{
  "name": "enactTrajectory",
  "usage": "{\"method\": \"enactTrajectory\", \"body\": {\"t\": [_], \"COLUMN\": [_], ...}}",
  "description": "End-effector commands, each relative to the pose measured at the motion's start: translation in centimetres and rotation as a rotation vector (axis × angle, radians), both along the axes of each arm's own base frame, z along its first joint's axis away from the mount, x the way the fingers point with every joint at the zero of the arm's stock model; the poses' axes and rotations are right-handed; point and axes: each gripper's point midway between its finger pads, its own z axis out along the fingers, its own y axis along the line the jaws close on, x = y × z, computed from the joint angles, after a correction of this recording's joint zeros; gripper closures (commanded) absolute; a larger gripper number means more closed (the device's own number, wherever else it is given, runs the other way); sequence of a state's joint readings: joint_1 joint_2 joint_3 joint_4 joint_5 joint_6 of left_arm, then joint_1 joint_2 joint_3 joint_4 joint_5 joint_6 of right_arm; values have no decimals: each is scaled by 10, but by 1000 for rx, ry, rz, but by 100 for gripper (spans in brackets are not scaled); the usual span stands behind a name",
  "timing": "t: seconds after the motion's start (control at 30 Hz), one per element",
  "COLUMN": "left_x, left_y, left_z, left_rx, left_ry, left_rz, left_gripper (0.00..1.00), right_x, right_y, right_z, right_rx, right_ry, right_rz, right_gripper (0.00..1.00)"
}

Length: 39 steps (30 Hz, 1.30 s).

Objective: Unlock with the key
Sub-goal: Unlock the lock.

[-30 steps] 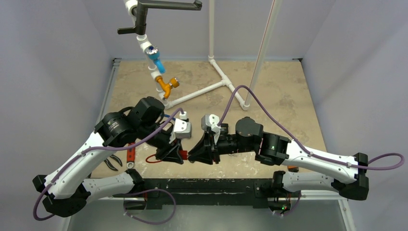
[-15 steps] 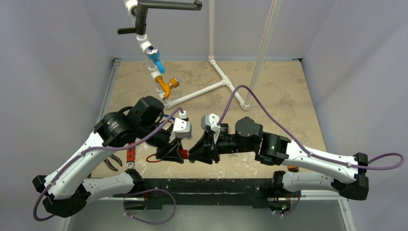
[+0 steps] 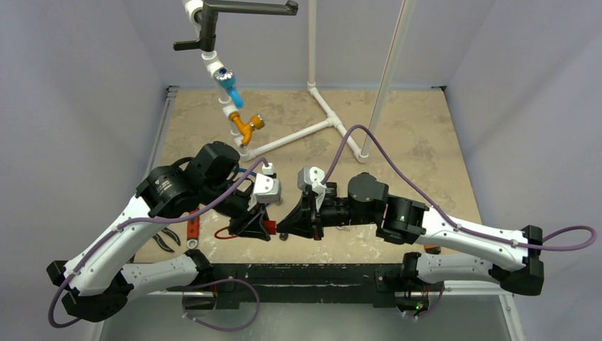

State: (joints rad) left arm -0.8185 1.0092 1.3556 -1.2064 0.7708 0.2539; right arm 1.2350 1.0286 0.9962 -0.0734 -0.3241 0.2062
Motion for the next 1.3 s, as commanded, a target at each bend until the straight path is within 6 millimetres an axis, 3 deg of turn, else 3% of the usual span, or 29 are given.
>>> {"method": "enactTrajectory", "body": {"t": [0.0, 0.23, 0.5, 0.7, 0.93, 1.27], "left_x": [1, 14, 39, 56, 77, 84], "left_y": [-3, -4, 0, 1, -1, -4], "left_z": [26, 42, 64, 65, 82, 91], "left_rx": [-94, -111, -159, -147, -198, -230], "left_ry": [-76, -189, -475, -631, -829, -1065], "left_rz": [-15, -9, -3, 24, 104, 81], "left_gripper": [100, 100, 100, 100, 100, 100], "right_x": [3, 4, 7, 4, 4, 10], "right_y": [2, 2, 8, 13, 13, 16], "right_z": [-1, -10, -16, -7, 5, 9], "right_rx": [-1, -18, -79, -77, 1, 54], "right_ry": [6, 83, 292, 362, 474, 616], "right_rz": [-12, 17, 134, 173, 213, 262], "right_gripper": [100, 100, 100, 100, 100, 100]}}
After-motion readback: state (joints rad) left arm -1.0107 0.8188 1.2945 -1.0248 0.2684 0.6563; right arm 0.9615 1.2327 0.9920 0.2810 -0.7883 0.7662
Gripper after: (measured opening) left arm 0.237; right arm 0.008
